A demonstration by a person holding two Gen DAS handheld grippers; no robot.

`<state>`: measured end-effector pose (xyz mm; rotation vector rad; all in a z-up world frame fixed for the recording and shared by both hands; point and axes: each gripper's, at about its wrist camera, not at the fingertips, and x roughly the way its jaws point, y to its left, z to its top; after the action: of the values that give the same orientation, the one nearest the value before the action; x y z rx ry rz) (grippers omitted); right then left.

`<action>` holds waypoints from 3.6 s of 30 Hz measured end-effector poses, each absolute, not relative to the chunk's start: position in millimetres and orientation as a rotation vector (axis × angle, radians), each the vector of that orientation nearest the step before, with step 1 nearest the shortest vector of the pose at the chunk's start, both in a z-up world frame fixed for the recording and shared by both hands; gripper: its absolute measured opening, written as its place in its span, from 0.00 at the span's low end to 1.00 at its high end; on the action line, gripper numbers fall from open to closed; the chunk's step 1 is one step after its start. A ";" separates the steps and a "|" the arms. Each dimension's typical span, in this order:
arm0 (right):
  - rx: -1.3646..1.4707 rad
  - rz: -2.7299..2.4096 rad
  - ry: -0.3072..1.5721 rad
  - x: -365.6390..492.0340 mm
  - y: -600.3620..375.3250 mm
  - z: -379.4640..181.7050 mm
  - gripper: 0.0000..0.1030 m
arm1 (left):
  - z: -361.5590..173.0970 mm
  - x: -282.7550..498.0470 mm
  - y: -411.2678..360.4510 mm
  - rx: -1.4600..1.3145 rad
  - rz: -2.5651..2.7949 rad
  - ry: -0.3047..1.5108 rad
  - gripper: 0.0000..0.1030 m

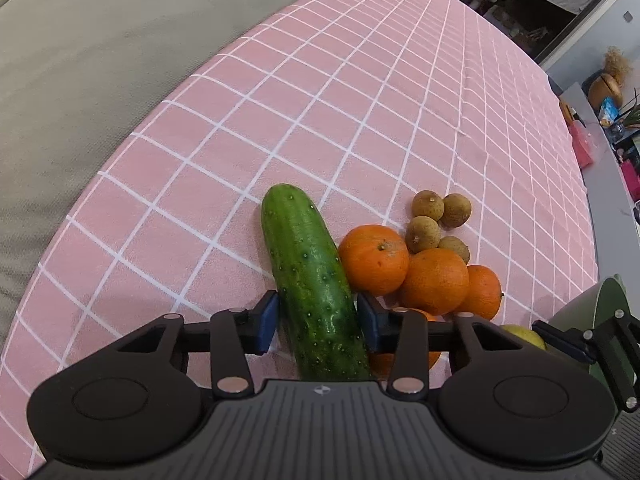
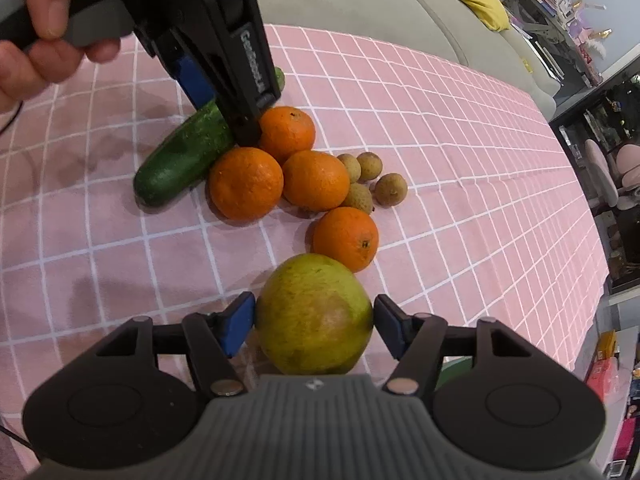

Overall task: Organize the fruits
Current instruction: 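Grasp the green cucumber with the left tool while the right tool grasps the pear, then carry the cucumber with the left tool into the colander while the right tool drops the pear in, then grasp an orange with the left tool while the right tool grasps another orange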

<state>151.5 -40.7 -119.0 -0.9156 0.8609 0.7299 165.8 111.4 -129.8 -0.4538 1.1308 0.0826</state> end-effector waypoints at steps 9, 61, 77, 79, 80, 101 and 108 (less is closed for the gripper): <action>-0.829 0.674 0.835 147.8 -44.8 -115.4 0.59 | -114.5 151.8 113.6 -0.449 0.073 1.087 0.43; -0.506 0.544 1.176 185.4 -202.0 -110.7 0.60 | -92.5 191.8 -105.5 -0.183 -0.391 1.193 0.41; -0.560 0.476 1.098 184.5 -200.2 -82.5 0.76 | -73.0 181.8 -99.1 -0.150 -0.415 1.137 0.61; -0.586 0.437 1.067 180.3 -197.6 -74.6 0.77 | -62.3 177.2 -94.6 -0.146 -0.420 1.113 0.62; -0.589 0.421 1.054 178.6 -197.2 -71.4 0.77 | -57.5 175.6 -92.9 -0.148 -0.422 1.102 0.63; -0.040 0.300 0.740 144.1 -109.5 -19.8 0.79 | -1.6 141.6 33.7 -0.169 -0.209 0.869 0.64; -0.091 0.388 0.758 140.6 -60.8 -32.4 0.74 | -23.9 136.0 82.7 -0.250 -0.148 0.917 0.64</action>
<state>140.6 -60.8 -32.4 -0.0915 0.7579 0.3876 136.0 82.7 -23.9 -0.2503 0.9165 -0.1475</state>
